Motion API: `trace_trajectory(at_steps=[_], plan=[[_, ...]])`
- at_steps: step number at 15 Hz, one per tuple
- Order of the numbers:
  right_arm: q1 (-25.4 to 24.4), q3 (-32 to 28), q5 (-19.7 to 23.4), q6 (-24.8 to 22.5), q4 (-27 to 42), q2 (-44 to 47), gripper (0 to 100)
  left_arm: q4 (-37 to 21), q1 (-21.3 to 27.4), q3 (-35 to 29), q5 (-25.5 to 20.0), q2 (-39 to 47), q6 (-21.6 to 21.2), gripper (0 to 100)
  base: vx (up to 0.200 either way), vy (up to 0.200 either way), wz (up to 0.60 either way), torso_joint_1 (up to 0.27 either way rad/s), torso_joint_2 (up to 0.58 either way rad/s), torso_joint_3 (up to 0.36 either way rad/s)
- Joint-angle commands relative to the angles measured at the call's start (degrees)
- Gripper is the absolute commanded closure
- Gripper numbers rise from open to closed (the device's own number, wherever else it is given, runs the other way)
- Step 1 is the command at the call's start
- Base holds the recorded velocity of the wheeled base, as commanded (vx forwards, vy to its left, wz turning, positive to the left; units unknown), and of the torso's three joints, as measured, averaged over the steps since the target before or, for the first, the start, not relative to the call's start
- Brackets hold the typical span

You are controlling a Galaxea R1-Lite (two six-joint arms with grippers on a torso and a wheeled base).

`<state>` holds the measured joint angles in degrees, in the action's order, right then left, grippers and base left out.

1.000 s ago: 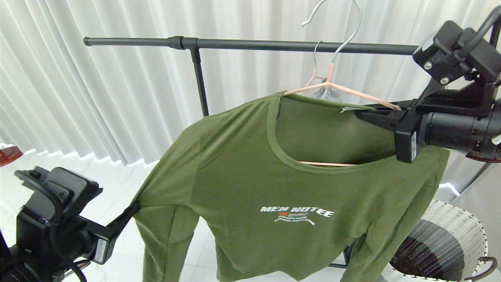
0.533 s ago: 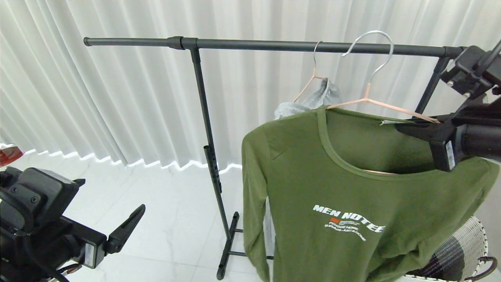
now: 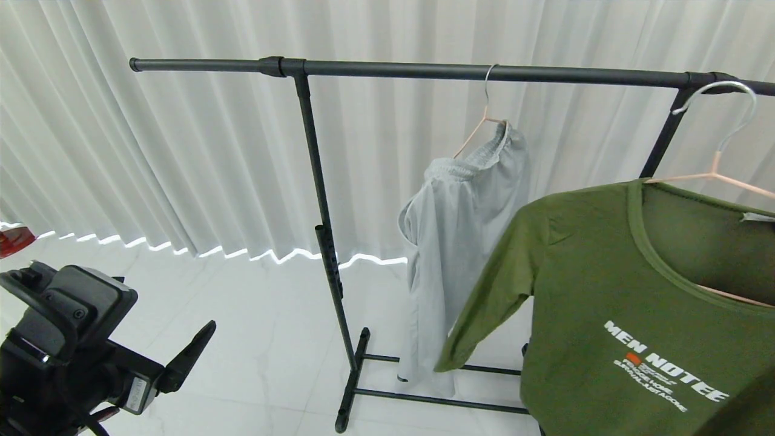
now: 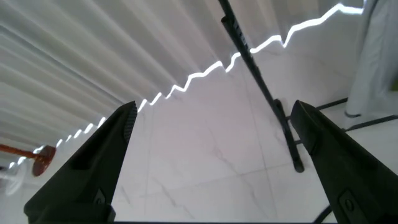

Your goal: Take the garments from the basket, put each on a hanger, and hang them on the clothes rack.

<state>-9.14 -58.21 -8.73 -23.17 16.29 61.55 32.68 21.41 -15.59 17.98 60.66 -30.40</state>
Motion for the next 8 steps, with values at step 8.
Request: trace_trajectory(at_steps=[8], plan=[[13.71,-3.14,-1.91,2.26,0.06,0.68,100,0.10,-0.49,0.39,0.04,0.16,-1.76,0,0.000,0.000,0.00,0.000,0.00,0.000]])
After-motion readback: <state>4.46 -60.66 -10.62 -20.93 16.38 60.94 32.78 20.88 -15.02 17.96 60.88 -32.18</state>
